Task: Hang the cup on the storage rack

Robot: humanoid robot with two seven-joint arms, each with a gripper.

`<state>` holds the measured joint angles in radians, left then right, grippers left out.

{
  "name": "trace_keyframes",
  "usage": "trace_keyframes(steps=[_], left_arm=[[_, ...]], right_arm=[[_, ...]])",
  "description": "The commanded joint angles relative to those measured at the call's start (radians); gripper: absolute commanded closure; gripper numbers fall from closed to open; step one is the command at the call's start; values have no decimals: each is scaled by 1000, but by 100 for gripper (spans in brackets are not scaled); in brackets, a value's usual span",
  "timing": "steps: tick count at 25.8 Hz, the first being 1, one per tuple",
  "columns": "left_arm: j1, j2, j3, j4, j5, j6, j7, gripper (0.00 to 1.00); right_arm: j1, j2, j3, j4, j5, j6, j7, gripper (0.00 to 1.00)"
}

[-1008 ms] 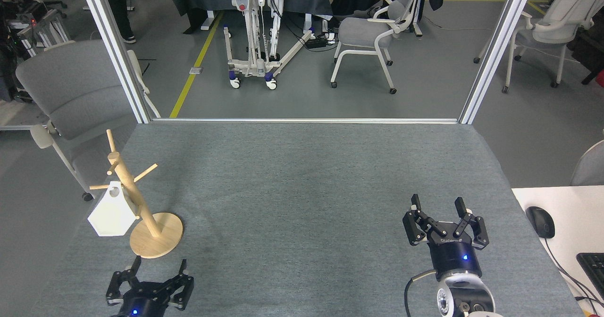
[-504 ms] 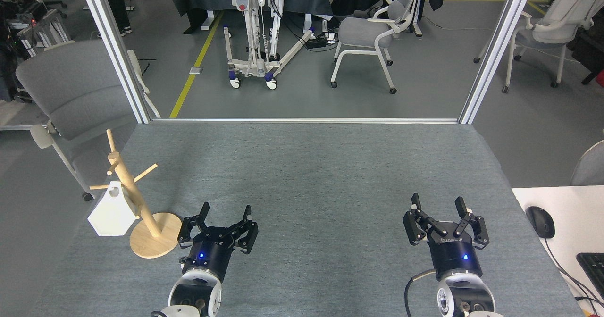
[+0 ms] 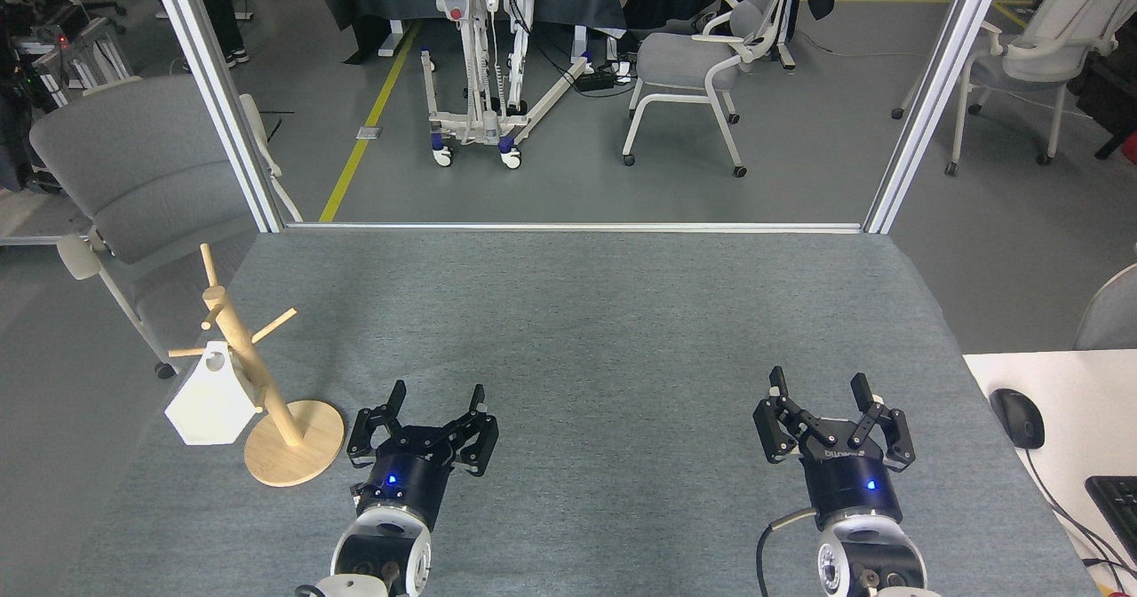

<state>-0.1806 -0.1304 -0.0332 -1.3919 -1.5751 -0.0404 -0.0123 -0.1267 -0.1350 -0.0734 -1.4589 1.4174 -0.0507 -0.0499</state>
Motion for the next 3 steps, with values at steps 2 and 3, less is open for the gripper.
trace_keyframes(steps=[2, 3], left_arm=[[1, 2, 1, 1, 1, -6, 6, 1], [-2, 2, 3, 1, 1, -6, 6, 1]], right_arm=[[-1, 3, 0, 0, 0, 0, 2, 0], [-1, 3, 0, 0, 0, 0, 2, 0]])
